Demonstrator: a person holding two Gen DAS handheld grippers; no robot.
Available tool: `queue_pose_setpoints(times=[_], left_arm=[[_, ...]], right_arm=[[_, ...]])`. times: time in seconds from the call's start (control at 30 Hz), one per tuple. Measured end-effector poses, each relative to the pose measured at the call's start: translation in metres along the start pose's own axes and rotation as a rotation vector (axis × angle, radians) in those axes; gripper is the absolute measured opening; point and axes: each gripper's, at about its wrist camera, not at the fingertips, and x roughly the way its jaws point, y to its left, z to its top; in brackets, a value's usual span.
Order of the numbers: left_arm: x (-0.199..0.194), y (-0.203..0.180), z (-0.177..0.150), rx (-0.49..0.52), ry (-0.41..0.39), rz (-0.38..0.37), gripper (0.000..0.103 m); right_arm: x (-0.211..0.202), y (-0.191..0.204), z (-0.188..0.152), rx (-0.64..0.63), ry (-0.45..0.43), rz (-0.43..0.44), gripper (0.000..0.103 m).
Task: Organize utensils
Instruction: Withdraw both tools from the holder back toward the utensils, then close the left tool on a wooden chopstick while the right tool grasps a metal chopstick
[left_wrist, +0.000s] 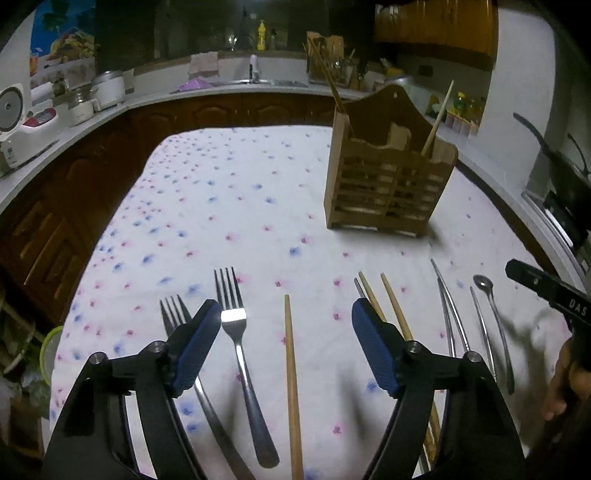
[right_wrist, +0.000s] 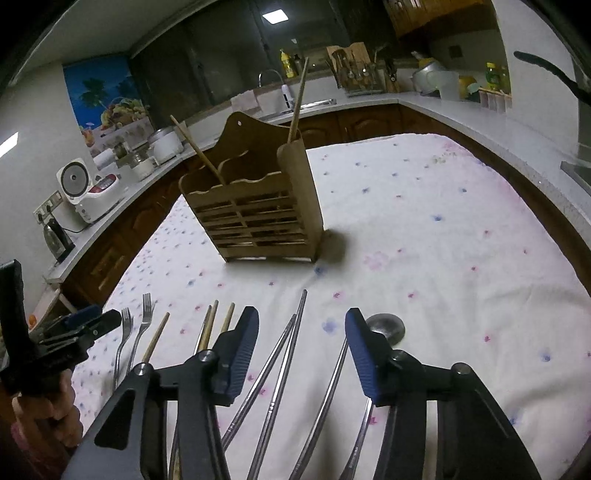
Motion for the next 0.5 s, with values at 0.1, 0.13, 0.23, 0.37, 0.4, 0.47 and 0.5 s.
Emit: queue_pose_setpoints(times=[0.1,0.13,0.23,0.37,0.4,0.47,0.5], left_arm=[[0.011,-0.002,-0.001,0.017,0.037,0.000,0.062],[0.015,-0.003,-0.002,0.022,0.051,-0.001,0.061],[0.027,-0.003,-0.002,0.031,0.085,0.002,0.054],[0.040,0.000,-0.003,0.031,0.131,0.004,0.048],[0.044,0.001,-0.003,0.029,0.144,0.002,0.047],[0.049,0.003,-0.004,0.024,0.164,-0.003,0.045],[0.052,0.003,-0.005,0.024,0.173,-0.004,0.045]], right_arm=[[0.008,0.000,0.002,0.000,0.020,0.001,0.040],[0.011,0.001,0.003,-0.001,0.026,0.002,0.040],[0.022,0.004,0.005,-0.013,0.047,-0.002,0.035],[0.042,0.008,0.008,-0.025,0.088,-0.004,0.029],[0.050,0.009,0.009,-0.032,0.105,-0.008,0.026],[0.062,0.011,0.010,-0.042,0.130,-0.016,0.024],[0.068,0.012,0.010,-0.047,0.141,-0.020,0.022]])
